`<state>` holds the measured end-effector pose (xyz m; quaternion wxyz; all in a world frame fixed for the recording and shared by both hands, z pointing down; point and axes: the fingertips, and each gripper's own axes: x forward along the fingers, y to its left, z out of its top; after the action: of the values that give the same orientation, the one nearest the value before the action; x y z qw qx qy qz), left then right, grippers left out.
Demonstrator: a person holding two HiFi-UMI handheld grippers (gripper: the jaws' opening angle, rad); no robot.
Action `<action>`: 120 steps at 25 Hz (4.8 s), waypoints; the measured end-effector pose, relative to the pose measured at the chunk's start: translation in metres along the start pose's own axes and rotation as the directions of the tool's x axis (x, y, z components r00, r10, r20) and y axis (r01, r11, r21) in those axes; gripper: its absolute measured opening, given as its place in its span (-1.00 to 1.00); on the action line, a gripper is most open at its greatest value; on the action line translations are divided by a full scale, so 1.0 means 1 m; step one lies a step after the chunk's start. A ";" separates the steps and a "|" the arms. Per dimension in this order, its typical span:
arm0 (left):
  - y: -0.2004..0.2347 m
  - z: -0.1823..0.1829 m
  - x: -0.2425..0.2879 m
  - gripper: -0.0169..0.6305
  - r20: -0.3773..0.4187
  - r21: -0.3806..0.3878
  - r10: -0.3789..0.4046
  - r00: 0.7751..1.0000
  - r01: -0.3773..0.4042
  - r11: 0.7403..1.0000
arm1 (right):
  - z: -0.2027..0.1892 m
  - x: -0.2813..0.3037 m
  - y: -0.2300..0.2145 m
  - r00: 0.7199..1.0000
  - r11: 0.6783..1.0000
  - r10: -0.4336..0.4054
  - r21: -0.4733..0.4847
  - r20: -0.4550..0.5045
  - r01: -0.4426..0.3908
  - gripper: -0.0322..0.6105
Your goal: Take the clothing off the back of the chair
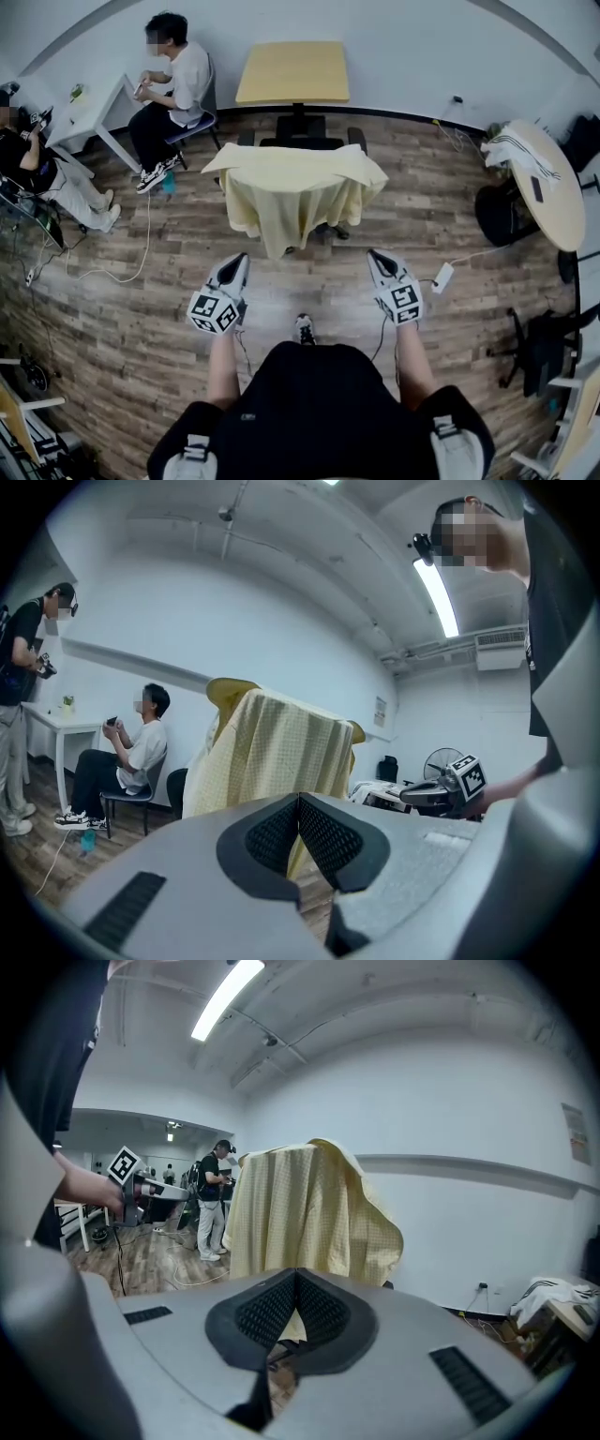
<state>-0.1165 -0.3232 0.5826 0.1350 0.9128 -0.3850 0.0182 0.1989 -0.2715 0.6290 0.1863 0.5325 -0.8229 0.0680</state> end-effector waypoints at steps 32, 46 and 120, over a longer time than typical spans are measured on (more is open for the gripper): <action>0.063 0.019 -0.006 -0.94 0.064 0.027 0.013 0.998 -0.014 1.000 | 0.031 0.037 0.012 0.998 0.998 -0.042 -0.044 0.040 0.044 -0.92; 0.075 0.057 0.006 -0.94 0.096 0.097 0.028 0.995 -0.037 0.995 | 0.076 0.043 -0.012 0.993 0.990 -0.091 -0.099 0.081 0.099 -0.91; 0.137 0.163 0.105 -0.55 0.234 0.359 0.041 0.971 -0.125 0.925 | 0.170 0.097 -0.080 0.944 0.935 -0.223 -0.221 0.245 0.278 -0.88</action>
<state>-0.1515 -0.5301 0.4716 -0.0849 0.9008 -0.4258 -0.0057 0.1959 -0.4404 0.5023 0.1692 0.6097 -0.7650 -0.1197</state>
